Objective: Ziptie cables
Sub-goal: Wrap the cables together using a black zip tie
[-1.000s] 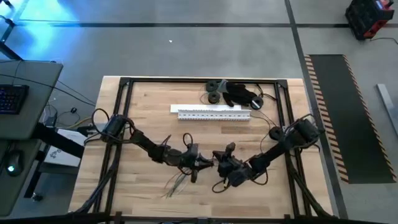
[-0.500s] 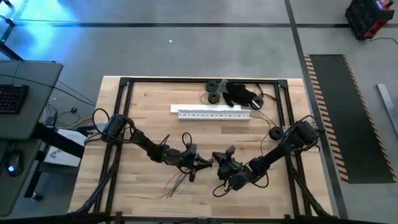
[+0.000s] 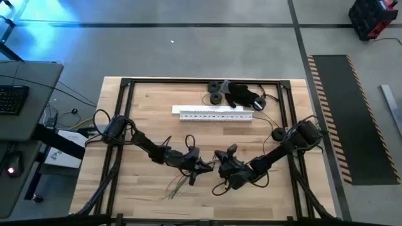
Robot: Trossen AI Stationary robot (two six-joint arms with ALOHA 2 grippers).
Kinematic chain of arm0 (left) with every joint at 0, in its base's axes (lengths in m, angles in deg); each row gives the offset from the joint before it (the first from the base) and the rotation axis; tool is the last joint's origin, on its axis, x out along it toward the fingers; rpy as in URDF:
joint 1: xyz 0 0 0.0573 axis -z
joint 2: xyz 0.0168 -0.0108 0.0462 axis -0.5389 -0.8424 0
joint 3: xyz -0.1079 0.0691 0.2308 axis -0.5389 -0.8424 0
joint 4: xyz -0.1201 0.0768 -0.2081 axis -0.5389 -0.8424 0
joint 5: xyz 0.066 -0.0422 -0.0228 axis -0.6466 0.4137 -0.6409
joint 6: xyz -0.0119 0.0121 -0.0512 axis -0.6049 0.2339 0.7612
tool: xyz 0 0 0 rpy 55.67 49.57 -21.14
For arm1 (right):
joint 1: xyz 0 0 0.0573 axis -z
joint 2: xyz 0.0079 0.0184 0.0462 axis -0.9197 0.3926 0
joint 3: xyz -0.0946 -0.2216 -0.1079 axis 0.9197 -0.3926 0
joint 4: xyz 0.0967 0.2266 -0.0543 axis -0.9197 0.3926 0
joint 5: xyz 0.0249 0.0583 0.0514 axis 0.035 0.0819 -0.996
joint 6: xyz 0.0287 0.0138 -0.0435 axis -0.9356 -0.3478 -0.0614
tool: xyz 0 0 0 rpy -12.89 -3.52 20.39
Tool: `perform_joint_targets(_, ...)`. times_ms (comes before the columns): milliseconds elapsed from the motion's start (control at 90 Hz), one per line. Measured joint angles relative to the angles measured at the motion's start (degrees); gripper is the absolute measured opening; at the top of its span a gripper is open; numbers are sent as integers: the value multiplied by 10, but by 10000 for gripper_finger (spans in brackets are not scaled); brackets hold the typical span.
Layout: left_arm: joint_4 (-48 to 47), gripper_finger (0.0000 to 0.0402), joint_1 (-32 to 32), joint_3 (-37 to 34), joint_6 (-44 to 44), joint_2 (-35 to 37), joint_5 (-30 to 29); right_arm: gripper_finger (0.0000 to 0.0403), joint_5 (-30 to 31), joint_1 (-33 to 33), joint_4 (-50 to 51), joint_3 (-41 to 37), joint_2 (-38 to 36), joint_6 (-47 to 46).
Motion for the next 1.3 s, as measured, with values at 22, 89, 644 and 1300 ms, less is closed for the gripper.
perform_joint_targets(22,0,0,0,0,0,0,0,0,-1,0,-2,0,0,1)
perform_joint_targets(89,1,0,0,0,0,0,0,0,-6,0,-5,0,0,5)
perform_joint_targets(644,2,0,0,0,2,0,45,0,-37,-19,-7,0,0,27)
perform_joint_targets(1300,2,0,-3,0,11,0,71,0,-56,-40,-38,-1,1,72)
